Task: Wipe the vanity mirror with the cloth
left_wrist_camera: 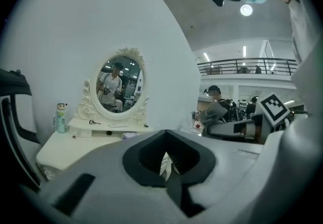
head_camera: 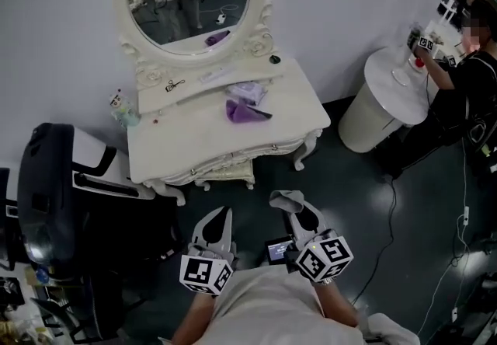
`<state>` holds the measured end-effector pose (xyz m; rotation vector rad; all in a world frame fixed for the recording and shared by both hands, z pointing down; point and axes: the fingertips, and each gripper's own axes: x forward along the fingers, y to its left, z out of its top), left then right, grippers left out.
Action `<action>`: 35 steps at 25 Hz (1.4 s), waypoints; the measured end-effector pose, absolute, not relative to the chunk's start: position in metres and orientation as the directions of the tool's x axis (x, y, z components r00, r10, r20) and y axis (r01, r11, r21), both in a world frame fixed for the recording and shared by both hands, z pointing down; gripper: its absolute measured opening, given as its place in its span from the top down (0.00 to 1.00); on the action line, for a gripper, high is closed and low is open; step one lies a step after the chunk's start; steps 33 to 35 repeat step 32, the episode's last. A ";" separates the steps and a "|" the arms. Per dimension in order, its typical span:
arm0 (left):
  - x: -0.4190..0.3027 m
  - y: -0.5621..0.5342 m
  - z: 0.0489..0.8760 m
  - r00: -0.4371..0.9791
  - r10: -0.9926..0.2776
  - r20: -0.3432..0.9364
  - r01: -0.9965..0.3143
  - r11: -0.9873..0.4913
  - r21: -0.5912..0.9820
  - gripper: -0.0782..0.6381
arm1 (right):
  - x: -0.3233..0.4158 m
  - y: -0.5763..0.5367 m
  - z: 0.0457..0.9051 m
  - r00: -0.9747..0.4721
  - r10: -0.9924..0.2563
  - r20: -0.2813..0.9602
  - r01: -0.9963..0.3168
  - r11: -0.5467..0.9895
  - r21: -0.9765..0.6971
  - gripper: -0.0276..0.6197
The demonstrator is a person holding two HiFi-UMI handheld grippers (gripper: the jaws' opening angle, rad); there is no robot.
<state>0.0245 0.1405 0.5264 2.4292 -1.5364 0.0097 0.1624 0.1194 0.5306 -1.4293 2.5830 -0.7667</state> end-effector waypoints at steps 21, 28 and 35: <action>-0.149 0.348 0.523 0.384 -0.920 0.083 -0.909 -0.361 0.207 0.89 | -0.001 0.318 0.518 -0.555 -0.822 0.131 -0.779 0.458 -0.428 0.86; -0.161 0.391 0.517 0.445 -0.894 0.048 -0.878 -0.425 0.218 0.89 | -0.014 0.386 0.512 -0.519 -0.837 0.175 -0.819 0.429 -0.381 0.86; -0.164 0.414 0.514 0.454 -0.890 0.049 -0.877 -0.436 0.203 0.89 | -0.009 0.408 0.512 -0.494 -0.849 0.185 -0.834 0.404 -0.376 0.86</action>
